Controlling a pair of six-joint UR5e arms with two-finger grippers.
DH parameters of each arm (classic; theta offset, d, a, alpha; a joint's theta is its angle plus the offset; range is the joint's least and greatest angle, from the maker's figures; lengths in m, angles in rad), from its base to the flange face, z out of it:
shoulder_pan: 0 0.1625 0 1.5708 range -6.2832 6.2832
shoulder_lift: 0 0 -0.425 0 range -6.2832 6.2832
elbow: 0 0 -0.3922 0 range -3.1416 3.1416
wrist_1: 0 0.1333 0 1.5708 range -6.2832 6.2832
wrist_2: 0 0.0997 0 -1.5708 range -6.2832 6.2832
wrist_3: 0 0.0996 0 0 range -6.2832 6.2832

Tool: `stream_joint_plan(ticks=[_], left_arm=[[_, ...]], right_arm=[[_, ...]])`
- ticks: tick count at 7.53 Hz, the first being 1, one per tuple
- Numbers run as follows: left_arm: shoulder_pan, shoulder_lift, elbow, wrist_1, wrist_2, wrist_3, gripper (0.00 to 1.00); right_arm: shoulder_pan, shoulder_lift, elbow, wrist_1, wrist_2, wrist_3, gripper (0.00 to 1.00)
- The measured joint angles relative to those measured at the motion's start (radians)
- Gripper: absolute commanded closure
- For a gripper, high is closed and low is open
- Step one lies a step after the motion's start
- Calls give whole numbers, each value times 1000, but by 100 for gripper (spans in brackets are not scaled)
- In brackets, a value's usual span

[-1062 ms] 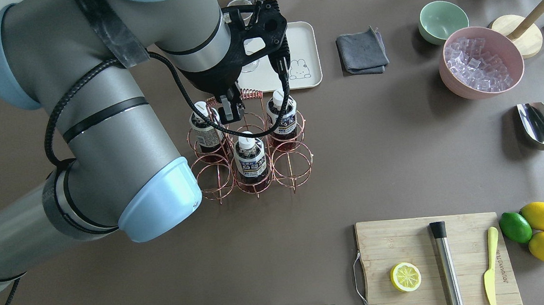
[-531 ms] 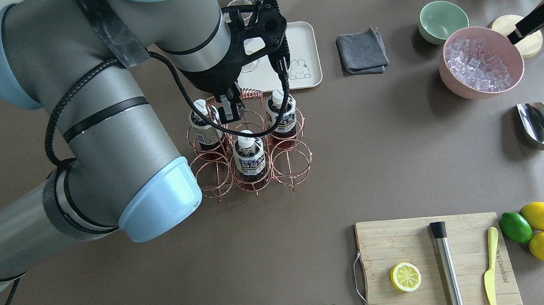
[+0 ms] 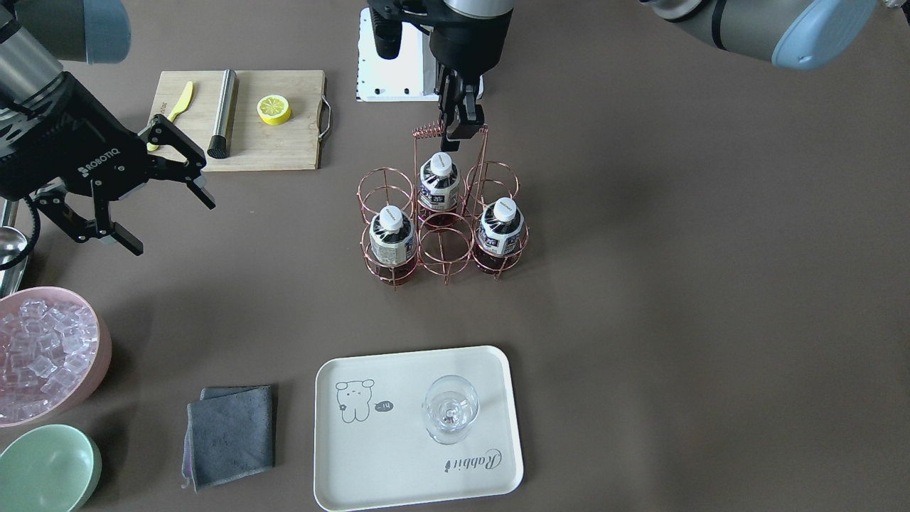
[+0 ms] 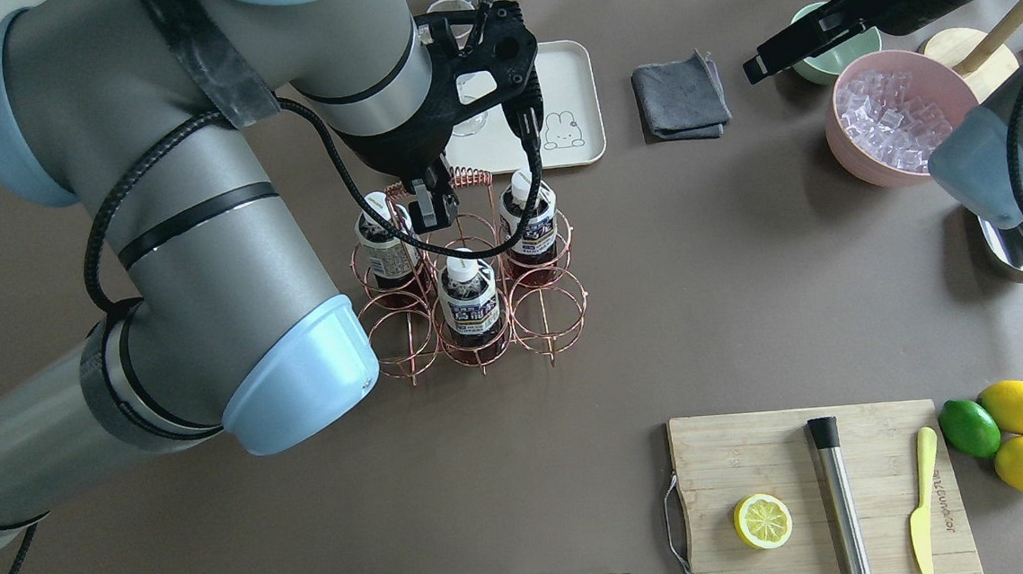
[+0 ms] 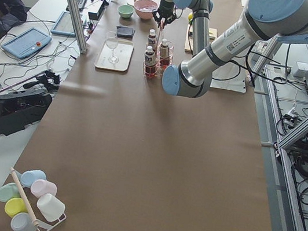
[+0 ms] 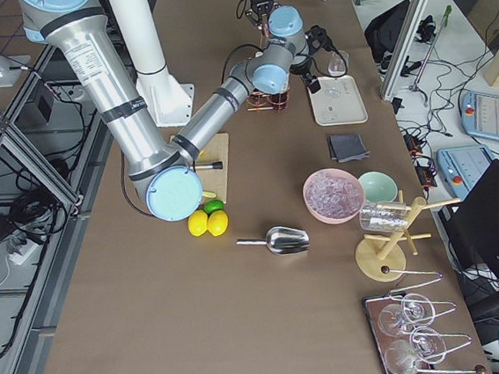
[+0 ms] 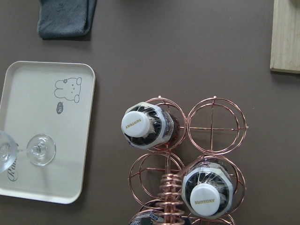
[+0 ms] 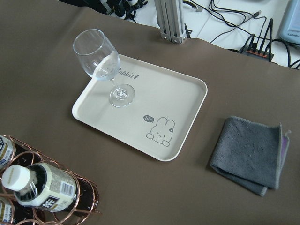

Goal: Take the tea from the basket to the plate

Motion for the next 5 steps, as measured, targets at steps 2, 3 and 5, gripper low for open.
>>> stream_joint_plan(ticks=[2, 3, 5], left_arm=[[0, 0, 0, 0, 0, 0, 100], [0, 0, 0, 0, 0, 0, 100], [0, 0, 0, 0, 2, 0, 100]], right_arm=[[-85, 1, -11, 193, -118, 53, 0], [-141, 10, -15, 250, -198, 59, 0], [-251, 56, -26, 289, -354, 59, 0]])
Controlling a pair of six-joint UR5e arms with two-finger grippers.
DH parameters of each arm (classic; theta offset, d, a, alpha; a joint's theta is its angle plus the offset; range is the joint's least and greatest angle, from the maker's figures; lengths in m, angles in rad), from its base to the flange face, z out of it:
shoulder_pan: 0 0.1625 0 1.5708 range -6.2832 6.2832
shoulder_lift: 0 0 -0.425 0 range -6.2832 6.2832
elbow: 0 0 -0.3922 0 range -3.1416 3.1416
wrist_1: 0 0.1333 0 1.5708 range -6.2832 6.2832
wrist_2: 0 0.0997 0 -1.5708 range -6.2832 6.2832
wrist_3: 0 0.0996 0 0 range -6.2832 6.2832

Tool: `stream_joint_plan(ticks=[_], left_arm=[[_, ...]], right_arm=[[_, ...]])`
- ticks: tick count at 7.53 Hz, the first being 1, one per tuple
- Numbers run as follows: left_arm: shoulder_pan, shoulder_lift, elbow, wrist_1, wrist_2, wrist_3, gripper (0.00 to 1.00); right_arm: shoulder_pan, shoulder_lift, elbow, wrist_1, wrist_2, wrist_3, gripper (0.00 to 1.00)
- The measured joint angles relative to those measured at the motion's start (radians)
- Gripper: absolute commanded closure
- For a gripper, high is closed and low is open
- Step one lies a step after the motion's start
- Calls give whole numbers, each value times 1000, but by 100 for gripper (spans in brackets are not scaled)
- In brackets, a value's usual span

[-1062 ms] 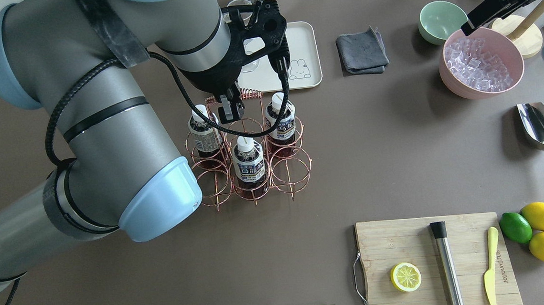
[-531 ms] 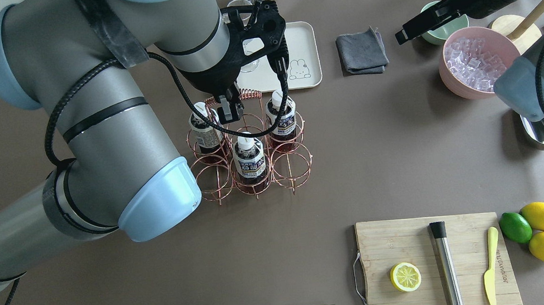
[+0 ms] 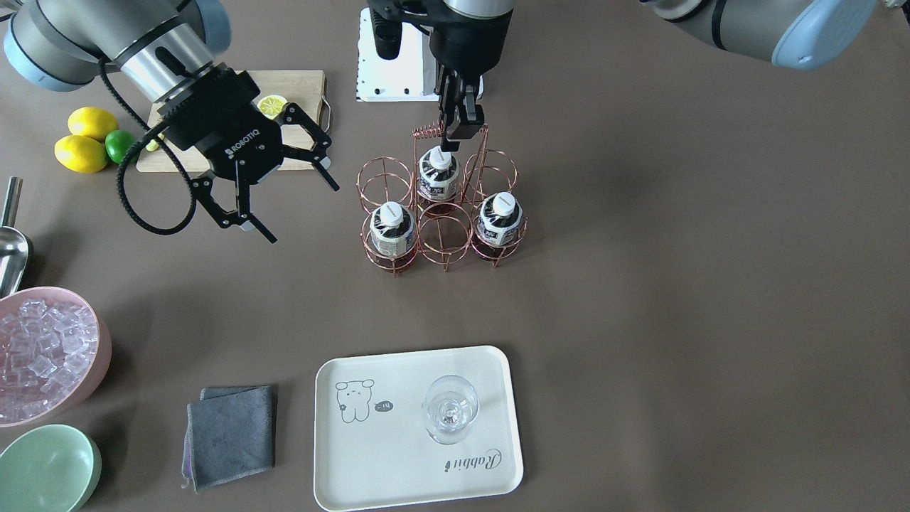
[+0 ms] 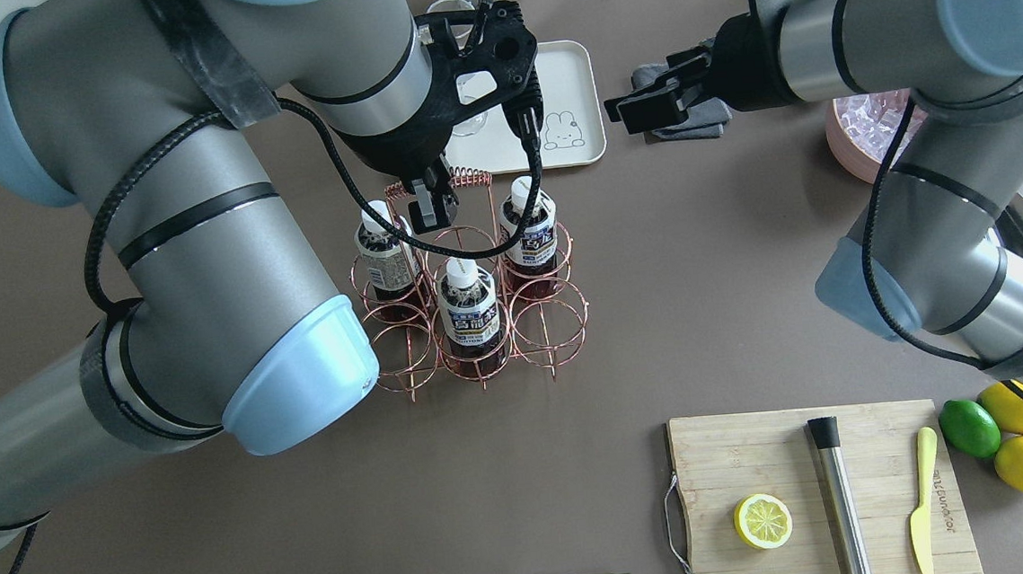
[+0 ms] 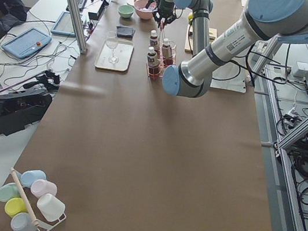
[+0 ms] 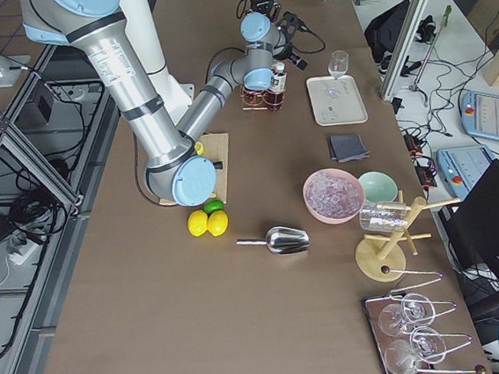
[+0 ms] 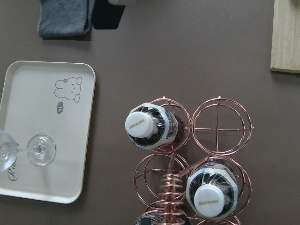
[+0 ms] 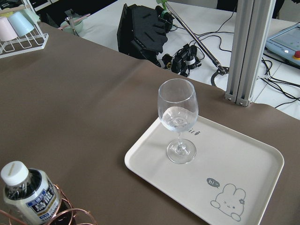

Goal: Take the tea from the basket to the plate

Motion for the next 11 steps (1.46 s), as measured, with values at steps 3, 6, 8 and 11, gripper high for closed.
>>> stream_joint_plan(ticks=[3, 6, 8, 11], left_arm=[[0, 9, -1, -2, 16, 1, 100], [0, 12, 0, -3, 18, 1, 100], [1, 13, 1, -4, 19, 2, 100], [1, 13, 1, -4, 19, 2, 100]], right_arm=[[-60, 21, -22, 48, -63, -17, 0], [-100, 37, -58, 59, -88, -25, 1], [-139, 41, -68, 60, -136, -24, 1], [-190, 49, -66, 59, -196, -21, 5]])
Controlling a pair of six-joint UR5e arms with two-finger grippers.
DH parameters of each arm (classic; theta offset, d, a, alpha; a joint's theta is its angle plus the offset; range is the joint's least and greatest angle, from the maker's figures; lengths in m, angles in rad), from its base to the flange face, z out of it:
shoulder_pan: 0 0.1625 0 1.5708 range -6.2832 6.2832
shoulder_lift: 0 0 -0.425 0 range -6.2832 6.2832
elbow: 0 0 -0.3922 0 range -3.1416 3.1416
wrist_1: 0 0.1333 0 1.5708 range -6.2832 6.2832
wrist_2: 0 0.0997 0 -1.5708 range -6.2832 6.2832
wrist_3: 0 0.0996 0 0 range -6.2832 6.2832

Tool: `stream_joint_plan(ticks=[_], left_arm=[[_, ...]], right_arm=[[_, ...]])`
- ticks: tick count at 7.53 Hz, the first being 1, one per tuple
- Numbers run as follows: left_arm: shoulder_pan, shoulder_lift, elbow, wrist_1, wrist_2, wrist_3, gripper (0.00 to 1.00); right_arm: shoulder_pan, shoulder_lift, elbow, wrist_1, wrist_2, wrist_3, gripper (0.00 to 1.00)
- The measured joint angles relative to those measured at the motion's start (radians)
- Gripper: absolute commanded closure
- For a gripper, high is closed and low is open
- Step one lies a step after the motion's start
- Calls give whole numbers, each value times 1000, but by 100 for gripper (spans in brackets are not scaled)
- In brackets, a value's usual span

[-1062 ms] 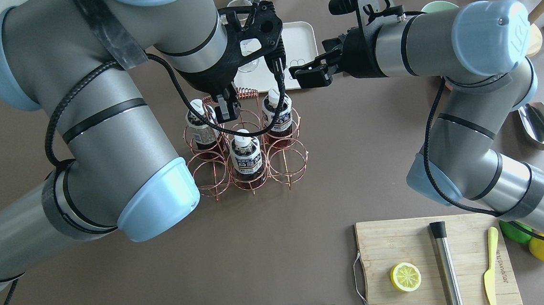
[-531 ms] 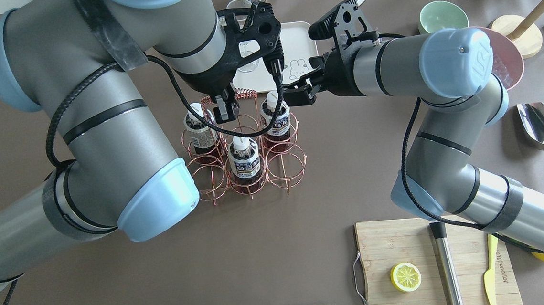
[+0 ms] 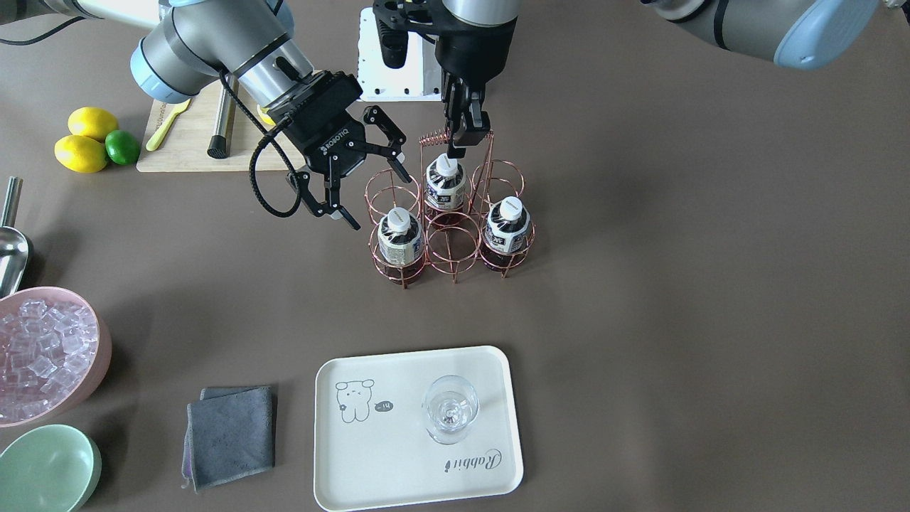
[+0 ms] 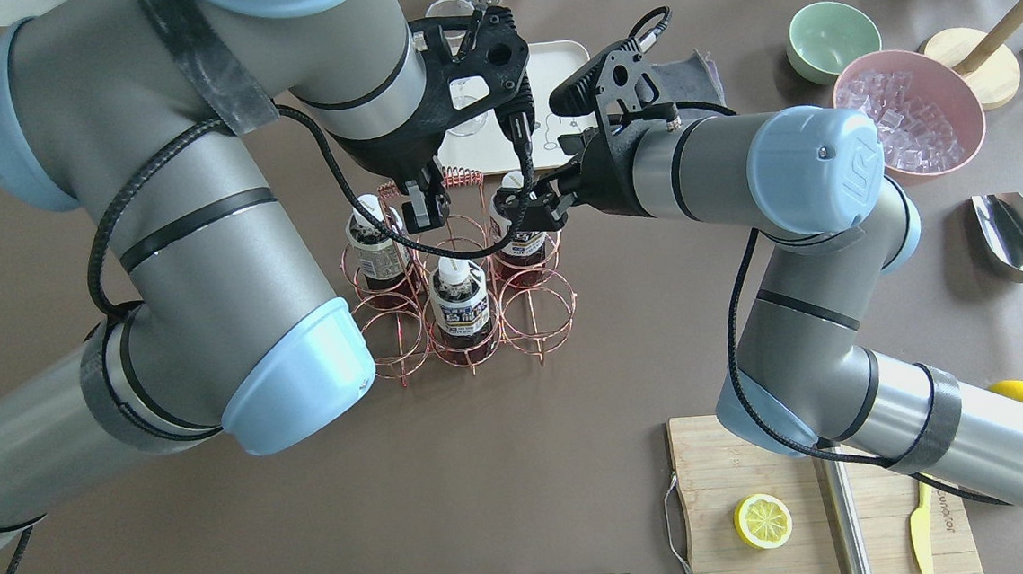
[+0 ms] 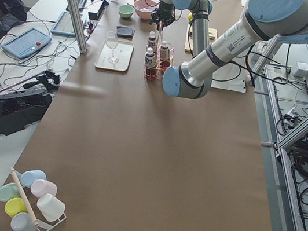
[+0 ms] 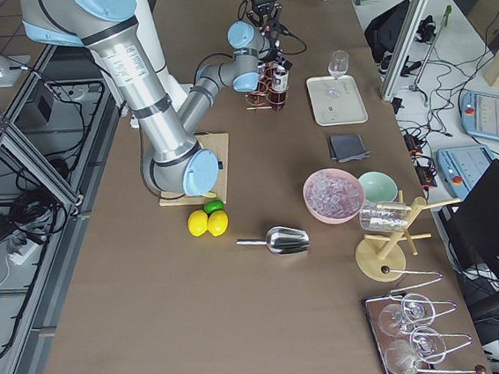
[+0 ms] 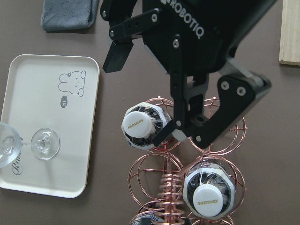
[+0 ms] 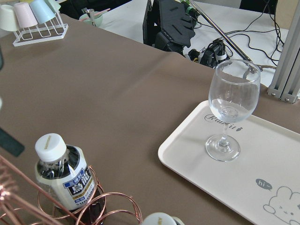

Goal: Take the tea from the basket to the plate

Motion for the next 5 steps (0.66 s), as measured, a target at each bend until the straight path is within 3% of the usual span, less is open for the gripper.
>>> stream_joint_plan(ticks=[1, 5], left_arm=[[0, 0, 0, 0, 0, 0, 100], [0, 0, 5, -1, -1, 0, 100]], right_arm=[[-6, 0, -3, 0, -6, -2, 12], [-28, 15, -27, -1, -36, -10, 11]])
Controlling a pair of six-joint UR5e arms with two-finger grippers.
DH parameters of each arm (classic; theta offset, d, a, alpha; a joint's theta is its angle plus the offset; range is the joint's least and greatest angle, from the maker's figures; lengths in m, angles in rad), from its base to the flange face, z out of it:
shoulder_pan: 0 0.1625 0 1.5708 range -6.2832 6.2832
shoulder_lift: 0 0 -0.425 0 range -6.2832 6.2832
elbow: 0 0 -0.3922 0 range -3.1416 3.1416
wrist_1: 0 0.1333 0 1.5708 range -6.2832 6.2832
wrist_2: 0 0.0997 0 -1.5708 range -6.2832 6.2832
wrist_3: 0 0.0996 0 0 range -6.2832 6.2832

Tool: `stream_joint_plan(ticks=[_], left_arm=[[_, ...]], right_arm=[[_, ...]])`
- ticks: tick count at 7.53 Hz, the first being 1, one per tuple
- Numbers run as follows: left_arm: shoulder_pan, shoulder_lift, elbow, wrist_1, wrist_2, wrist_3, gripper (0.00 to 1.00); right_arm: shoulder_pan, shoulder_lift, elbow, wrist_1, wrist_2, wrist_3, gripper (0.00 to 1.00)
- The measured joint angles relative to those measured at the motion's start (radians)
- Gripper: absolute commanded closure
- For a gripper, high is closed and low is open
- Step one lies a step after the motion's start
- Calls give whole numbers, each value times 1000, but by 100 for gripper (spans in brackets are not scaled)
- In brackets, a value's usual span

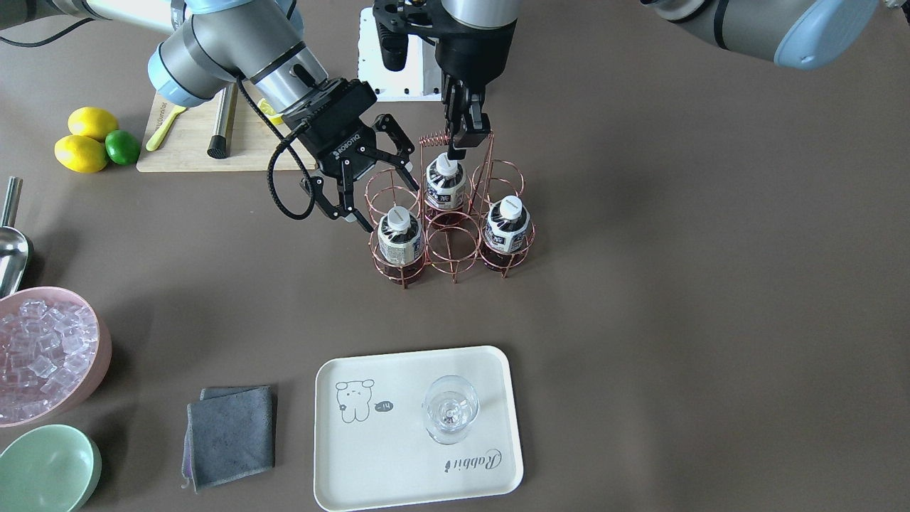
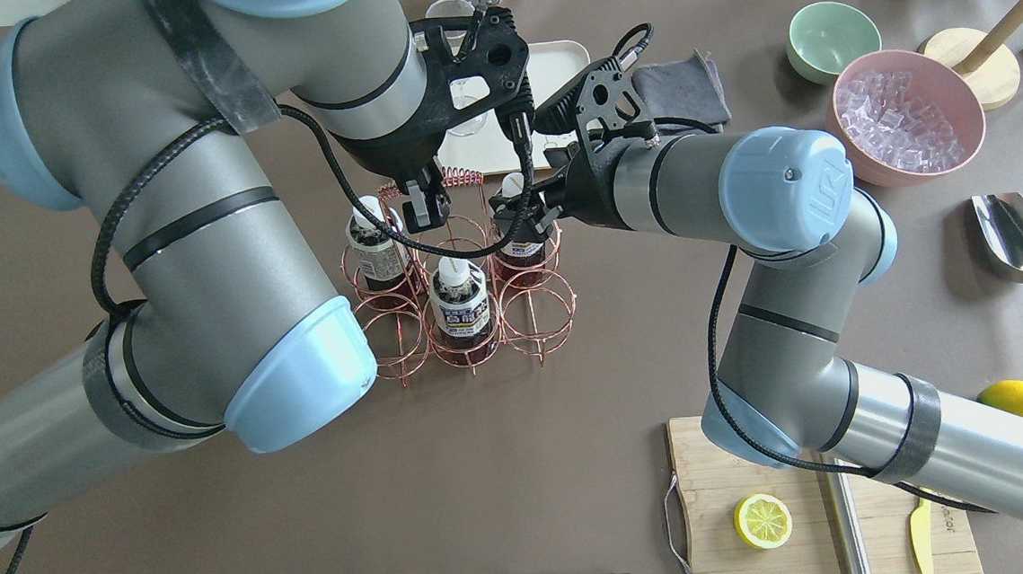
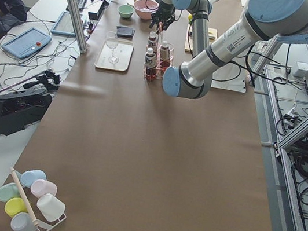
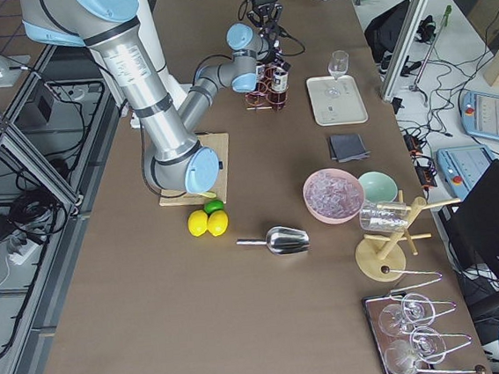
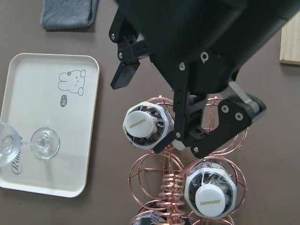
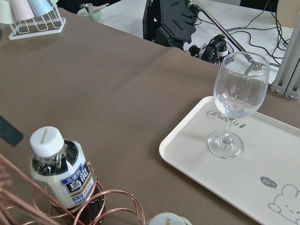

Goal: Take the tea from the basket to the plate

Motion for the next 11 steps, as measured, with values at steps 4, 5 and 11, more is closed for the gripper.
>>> stream_joint_plan(ticks=[4, 5, 11], left_arm=[[0, -1, 0, -1, 0, 0, 100], [0, -1, 0, -1, 0, 0, 100], [0, -1, 0, -1, 1, 0, 100]], right_arm=[[-13, 1, -26, 0, -24, -5, 78], [-14, 1, -27, 0, -25, -5, 95], [-11, 5, -21, -9, -34, 0, 100]])
